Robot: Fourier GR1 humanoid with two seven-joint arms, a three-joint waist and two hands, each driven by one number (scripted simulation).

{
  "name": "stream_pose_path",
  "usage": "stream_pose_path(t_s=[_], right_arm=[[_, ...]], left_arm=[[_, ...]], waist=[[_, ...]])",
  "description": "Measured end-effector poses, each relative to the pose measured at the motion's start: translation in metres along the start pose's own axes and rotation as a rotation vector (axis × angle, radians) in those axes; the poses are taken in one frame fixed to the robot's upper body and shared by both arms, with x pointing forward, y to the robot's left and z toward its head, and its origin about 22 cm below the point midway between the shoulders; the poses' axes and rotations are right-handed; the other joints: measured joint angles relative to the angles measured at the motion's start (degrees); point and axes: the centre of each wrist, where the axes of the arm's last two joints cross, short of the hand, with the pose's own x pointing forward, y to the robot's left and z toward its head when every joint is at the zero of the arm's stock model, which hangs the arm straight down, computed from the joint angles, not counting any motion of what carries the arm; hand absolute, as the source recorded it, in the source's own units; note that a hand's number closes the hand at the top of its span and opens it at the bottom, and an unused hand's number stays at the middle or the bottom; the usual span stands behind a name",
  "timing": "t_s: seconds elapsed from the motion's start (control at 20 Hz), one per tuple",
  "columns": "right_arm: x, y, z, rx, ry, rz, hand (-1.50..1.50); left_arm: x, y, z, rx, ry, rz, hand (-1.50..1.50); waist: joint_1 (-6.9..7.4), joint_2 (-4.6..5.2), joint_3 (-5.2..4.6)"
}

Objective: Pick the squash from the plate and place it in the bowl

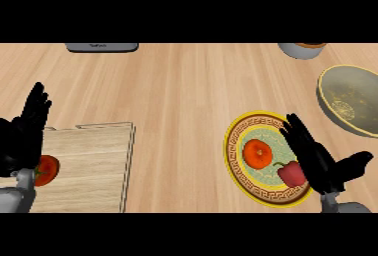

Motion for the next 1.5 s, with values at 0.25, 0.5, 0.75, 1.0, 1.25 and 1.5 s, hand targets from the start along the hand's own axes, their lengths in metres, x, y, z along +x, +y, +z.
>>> stream_pose_path(t_s=[0.25, 0.5, 0.75, 1.0, 1.25, 1.5], right_arm=[[0.066, -0.006, -0.009, -0.086, -0.264, 0.23, 1.5], [0.079, -0.062, 0.015, -0.375, -0.134, 0.635, -1.5], [0.05, -0.04, 0.047, -0.597, -0.098, 0.751, -1.5], [0.031, 0.007, 0.085, -0.675, -0.076, 0.825, -1.5], [0.053, 0.04, 0.112, -0.753, -0.044, 0.854, -1.5], [0.109, 0.06, 0.11, -0.775, -0.008, 0.909, -1.5]], left_arm=[[0.01, 0.004, -0.003, -0.011, -0.053, 0.001, 0.0], [0.006, 0.007, -0.001, -0.026, -0.044, 0.006, 0.0], [-0.002, 0.01, 0.005, -0.042, -0.03, 0.026, 0.0], [-0.004, 0.012, 0.004, -0.062, -0.046, 0.034, 0.0], [-0.002, 0.011, 0.001, -0.087, -0.059, 0.048, 0.0], [-0.002, 0.001, 0.001, -0.123, -0.076, 0.059, 0.0]], waist=[[-0.83, 1.34, -0.14], [-3.54, 1.79, -1.2], [-4.29, 1.49, -0.85], [-3.52, 1.93, -0.66], [-1.84, 2.41, -0.48], [-0.23, 2.73, -0.34]])
